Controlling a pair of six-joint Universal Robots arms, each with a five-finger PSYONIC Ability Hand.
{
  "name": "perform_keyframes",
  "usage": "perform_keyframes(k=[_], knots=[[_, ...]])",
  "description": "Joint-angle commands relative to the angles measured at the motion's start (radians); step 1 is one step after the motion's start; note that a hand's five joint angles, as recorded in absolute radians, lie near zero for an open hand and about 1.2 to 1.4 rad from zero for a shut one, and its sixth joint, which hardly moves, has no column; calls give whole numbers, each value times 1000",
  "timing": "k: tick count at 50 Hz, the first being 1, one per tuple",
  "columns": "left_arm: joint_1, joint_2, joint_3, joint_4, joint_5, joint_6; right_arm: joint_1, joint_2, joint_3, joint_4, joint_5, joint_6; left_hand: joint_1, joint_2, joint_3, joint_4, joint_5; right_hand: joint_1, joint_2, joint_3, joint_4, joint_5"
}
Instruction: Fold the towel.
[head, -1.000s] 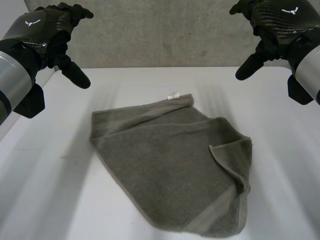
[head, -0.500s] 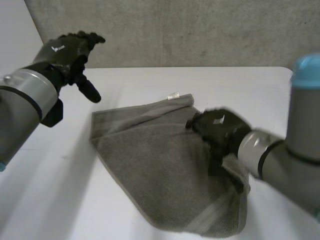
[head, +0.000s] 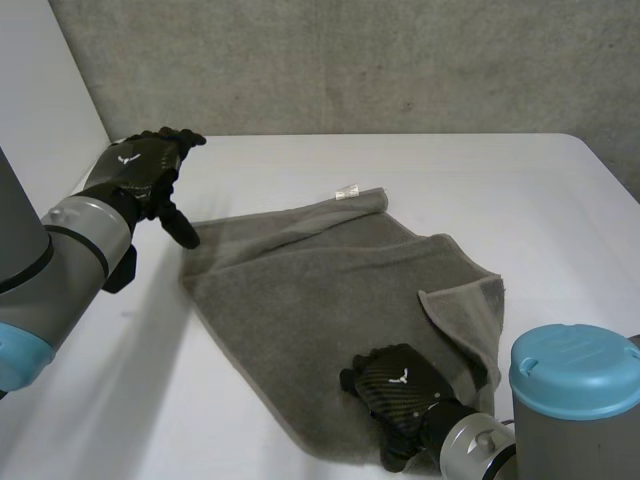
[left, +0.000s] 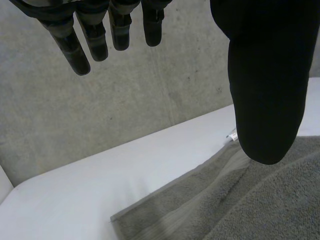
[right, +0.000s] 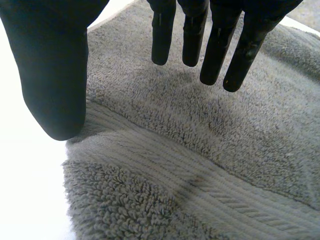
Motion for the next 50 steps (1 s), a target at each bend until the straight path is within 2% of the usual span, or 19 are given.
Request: perform_keyframes(k=[1,6,8,9,11,12,14,22,29,32,38,44,50], knots=[[1,0,-15,2,-1,0,2,25,8,-22,0,10,7,11,8,9,-21,150,104,89,90,104],[5,0,-26,2,-1,0,18,28,19,-60,6,10,7,11,8,9,-21,294,248,233,234,248],[5,2,-28,2,-1,0,16,30,27,-101,9,10,7,11,8,9,-21,527,481,467,468,482],[5,2,-28,2,-1,0,16,30,27,-102,9,10,7,11,8,9,-21,529,483,468,469,483],[5,3,-29,2,-3,0,7,27,34,-149,12,10,7,11,8,9,-21,838,792,778,779,793],[5,3,-29,2,-3,0,7,27,34,-149,12,10,7,11,8,9,-21,840,794,779,780,794],[4,5,-35,2,-3,0,2,22,39,-195,32,5,7,11,8,9,-21,1041,995,980,981,995],[2,0,-61,1,2,0,1,5,27,-255,123,-19,20,24,21,22,-9,1042,995,981,982,996],[-1,-53,-97,1,9,34,-56,-87,13,-246,129,-44,44,47,44,46,15,1042,995,981,982,996],[-13,-124,-117,-2,63,78,-105,-160,4,-244,124,-36,46,50,47,48,18,1042,995,981,982,996],[-29,-217,-115,4,135,90,-123,-209,-5,-231,120,-32,46,50,47,48,18,1042,995,981,982,996],[-49,-280,-74,6,141,92,-139,-246,-7,-204,118,-30,52,56,53,54,24,1042,995,981,982,996],[-62,-388,18,47,137,94,-149,-303,-9,-180,118,-30,252,256,253,254,223,1042,995,981,982,996]])
